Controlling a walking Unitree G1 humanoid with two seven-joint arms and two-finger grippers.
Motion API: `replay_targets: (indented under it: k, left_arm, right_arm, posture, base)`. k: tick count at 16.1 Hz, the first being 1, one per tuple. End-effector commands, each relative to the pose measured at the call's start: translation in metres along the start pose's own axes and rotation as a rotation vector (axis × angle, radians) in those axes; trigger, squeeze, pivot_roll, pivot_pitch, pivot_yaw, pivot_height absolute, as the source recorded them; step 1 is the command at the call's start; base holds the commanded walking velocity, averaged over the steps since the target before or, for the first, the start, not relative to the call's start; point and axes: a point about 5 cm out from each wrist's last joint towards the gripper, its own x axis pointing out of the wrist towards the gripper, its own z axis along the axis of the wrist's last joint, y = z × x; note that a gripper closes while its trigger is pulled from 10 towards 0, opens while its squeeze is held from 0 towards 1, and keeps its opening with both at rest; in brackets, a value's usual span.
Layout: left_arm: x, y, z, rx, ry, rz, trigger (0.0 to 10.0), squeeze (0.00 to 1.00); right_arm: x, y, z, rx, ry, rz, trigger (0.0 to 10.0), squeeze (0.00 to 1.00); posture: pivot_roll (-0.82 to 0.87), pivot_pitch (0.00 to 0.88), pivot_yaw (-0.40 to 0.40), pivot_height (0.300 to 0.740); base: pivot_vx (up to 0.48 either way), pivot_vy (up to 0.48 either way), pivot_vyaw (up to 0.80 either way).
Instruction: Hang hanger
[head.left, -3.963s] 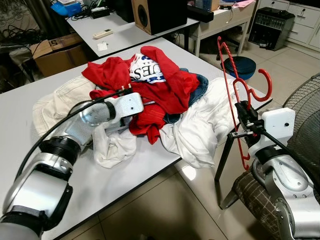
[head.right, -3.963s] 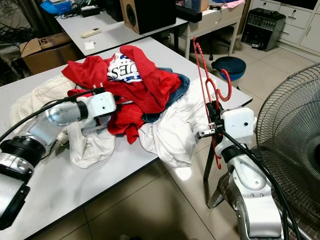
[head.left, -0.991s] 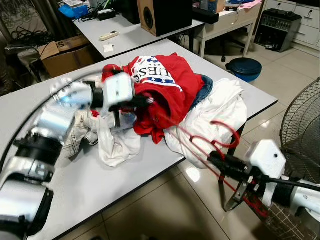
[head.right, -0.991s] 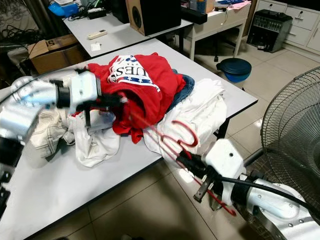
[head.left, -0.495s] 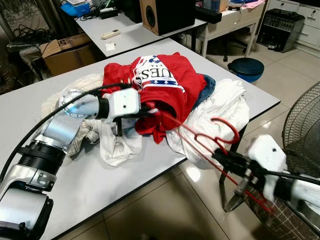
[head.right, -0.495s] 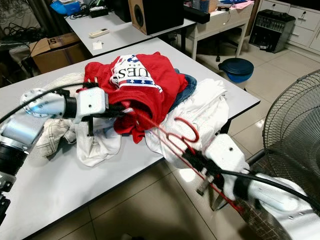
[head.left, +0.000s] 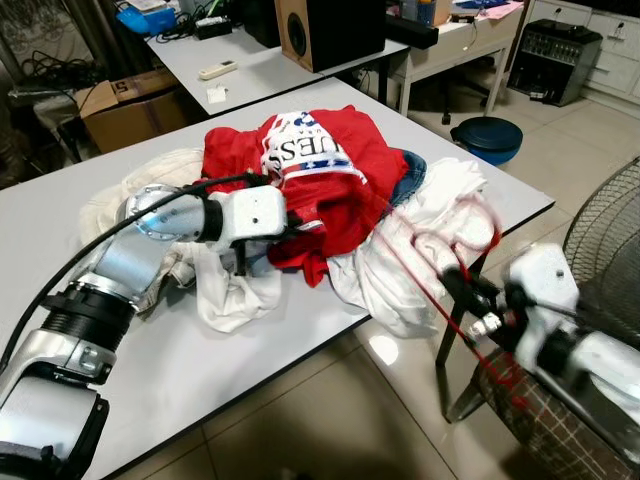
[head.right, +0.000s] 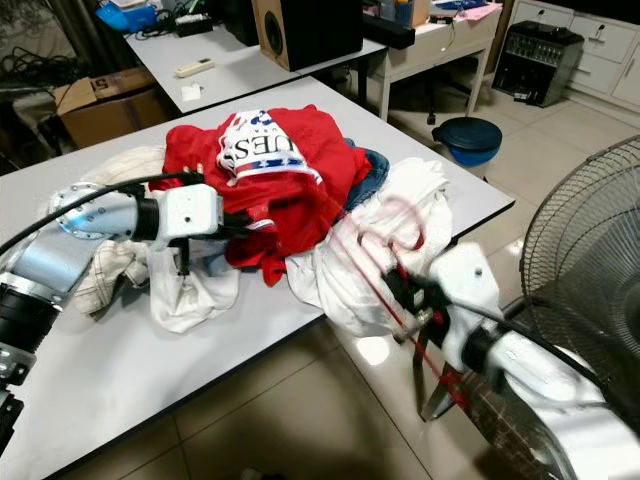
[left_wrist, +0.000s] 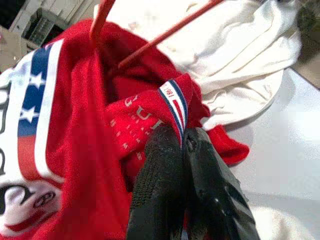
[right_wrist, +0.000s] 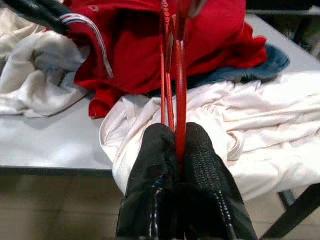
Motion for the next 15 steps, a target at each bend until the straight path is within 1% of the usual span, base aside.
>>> replay_targets:
  k: [1, 3, 4, 5, 6, 7, 8, 9, 10, 11, 12, 13, 15]
  left_arm:
    - [0.001, -0.004, 0.001, 0.019, 0.002, -0.020, 0.0, 0.00]
    - [0.007, -0.010, 0.004, 0.033, -0.007, -0.036, 0.0, 0.00]
    - [0.008, -0.011, 0.005, 0.034, -0.011, -0.039, 0.0, 0.00]
    - [0.012, -0.013, 0.008, 0.052, -0.024, -0.035, 0.0, 0.00]
    - [0.015, -0.011, 0.012, 0.075, -0.040, 0.001, 0.0, 0.00]
    - [0.017, -0.005, 0.015, 0.092, -0.046, 0.051, 0.0, 0.00]
    - [0.015, -0.001, 0.014, 0.102, -0.029, 0.068, 0.0, 0.00]
    - [0.014, -0.001, 0.012, 0.103, -0.016, 0.061, 0.0, 0.00]
    - [0.013, -0.001, 0.011, 0.102, -0.013, 0.058, 0.0, 0.00]
    - [0.013, -0.002, 0.010, 0.098, -0.011, 0.052, 0.0, 0.00]
    - [0.013, -0.004, 0.010, 0.094, -0.012, 0.045, 0.0, 0.00]
    - [0.014, -0.006, 0.010, 0.093, -0.014, 0.039, 0.0, 0.00]
    - [0.013, -0.009, 0.009, 0.088, -0.015, 0.025, 0.0, 0.00]
  right_arm:
    - [0.006, 0.004, 0.001, 0.043, -0.033, 0.020, 10.0, 0.00]
    - [0.011, 0.013, -0.001, 0.141, -0.082, 0.063, 10.0, 0.00]
    - [0.012, 0.014, -0.001, 0.166, -0.091, 0.070, 10.0, 0.00]
    - [0.013, 0.019, -0.007, 0.226, -0.066, 0.097, 10.0, 0.00]
    - [0.013, 0.025, -0.016, 0.248, -0.015, 0.123, 10.0, 0.00]
    - [0.011, 0.031, -0.026, 0.254, 0.037, 0.153, 10.0, 0.00]
    - [0.008, 0.036, -0.032, 0.198, 0.092, 0.175, 10.0, 0.00]
    - [0.007, 0.036, -0.036, 0.137, 0.128, 0.172, 10.0, 0.00]
    - [0.007, 0.034, -0.037, 0.102, 0.144, 0.155, 10.0, 0.00]
    - [0.012, 0.021, -0.035, -0.015, 0.161, 0.048, 10.0, 0.00]
    - [0.016, 0.010, -0.029, -0.089, 0.144, -0.035, 10.0, 0.00]
    - [0.019, 0.005, -0.024, -0.125, 0.120, -0.078, 10.0, 0.00]
    - [0.022, 0.003, -0.018, -0.124, 0.077, -0.107, 10.0, 0.00]
  posture:
    - [-0.09, 0.000, 0.121, 0.740]
    - [-0.09, 0.000, 0.121, 0.740]
    - [-0.09, 0.000, 0.121, 0.740]
    - [-0.10, 0.000, 0.122, 0.740]
    - [-0.10, 0.000, 0.121, 0.740]
    - [-0.09, 0.000, 0.120, 0.740]
    - [-0.10, 0.000, 0.124, 0.740]
    - [-0.10, 0.000, 0.126, 0.740]
    - [-0.10, 0.000, 0.126, 0.740]
    - [-0.10, 0.000, 0.127, 0.740]
    - [-0.10, 0.000, 0.125, 0.740]
    - [-0.09, 0.000, 0.123, 0.740]
    - [-0.08, 0.000, 0.119, 0.740]
  base:
    - [0.000, 0.000, 0.00]
    - [0.000, 0.000, 0.00]
    - [0.000, 0.000, 0.00]
    - [0.000, 0.000, 0.00]
    - [0.000, 0.000, 0.00]
    - [0.000, 0.000, 0.00]
    - [0.000, 0.000, 0.00]
    - [0.000, 0.000, 0.00]
    - [0.000, 0.000, 0.00]
    - [0.000, 0.000, 0.00]
    - [0.000, 0.000, 0.00]
    - [0.000, 0.000, 0.00]
    - [0.000, 0.000, 0.00]
